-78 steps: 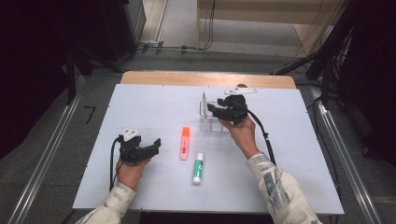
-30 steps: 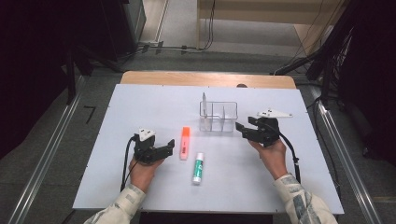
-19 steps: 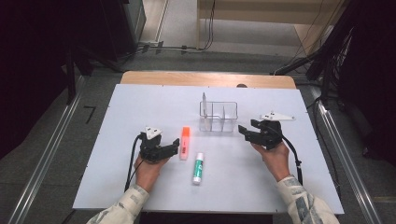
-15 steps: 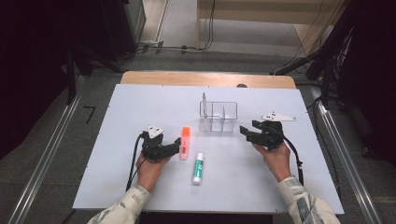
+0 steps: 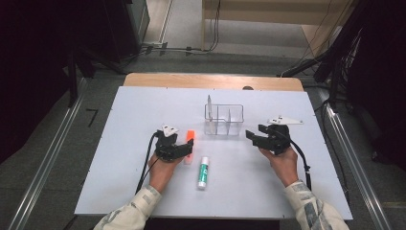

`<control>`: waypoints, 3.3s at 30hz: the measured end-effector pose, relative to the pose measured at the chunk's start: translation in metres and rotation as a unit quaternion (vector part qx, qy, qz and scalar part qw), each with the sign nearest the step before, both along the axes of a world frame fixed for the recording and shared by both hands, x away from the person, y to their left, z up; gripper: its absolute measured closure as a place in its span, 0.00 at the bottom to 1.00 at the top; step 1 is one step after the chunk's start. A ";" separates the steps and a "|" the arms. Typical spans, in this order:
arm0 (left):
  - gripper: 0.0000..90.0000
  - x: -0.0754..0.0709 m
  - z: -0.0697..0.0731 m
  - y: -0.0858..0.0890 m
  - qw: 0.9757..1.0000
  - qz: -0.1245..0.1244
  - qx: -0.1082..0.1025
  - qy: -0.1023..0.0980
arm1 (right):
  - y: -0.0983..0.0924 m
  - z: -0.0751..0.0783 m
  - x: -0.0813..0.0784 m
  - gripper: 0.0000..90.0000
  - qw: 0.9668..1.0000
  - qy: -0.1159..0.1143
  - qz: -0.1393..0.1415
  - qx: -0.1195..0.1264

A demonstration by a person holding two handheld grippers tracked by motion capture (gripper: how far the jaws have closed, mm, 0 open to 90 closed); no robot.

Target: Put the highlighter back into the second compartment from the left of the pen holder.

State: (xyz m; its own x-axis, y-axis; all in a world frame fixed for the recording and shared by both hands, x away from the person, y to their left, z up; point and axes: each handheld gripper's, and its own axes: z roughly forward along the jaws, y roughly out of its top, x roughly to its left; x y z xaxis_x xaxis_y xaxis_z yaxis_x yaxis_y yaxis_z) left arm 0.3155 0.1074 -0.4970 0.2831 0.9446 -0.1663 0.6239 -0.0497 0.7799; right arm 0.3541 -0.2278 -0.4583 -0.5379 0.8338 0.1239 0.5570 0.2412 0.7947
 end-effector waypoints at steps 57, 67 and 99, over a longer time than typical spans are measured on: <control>0.73 0.024 -0.010 -0.032 0.995 -0.024 0.095 0.018 | 0.000 -0.003 0.000 0.39 1.000 0.004 -0.001 -0.005; 0.74 0.025 -0.009 -0.028 0.997 -0.026 0.073 0.021 | 0.000 -0.003 0.000 0.39 1.000 0.006 -0.002 -0.003; 0.74 0.015 0.018 -0.020 0.999 -0.024 0.018 -0.015 | 0.007 -0.001 -0.008 0.39 1.000 0.003 0.017 0.004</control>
State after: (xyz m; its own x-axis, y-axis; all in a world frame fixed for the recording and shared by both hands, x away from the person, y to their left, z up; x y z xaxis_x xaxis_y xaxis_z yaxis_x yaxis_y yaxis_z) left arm 0.3301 0.0871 -0.4790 0.3320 0.9353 -0.1226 0.5968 -0.1076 0.7951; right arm 0.3461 -0.2206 -0.4595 -0.5647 0.8143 0.1342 0.5534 0.2530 0.7936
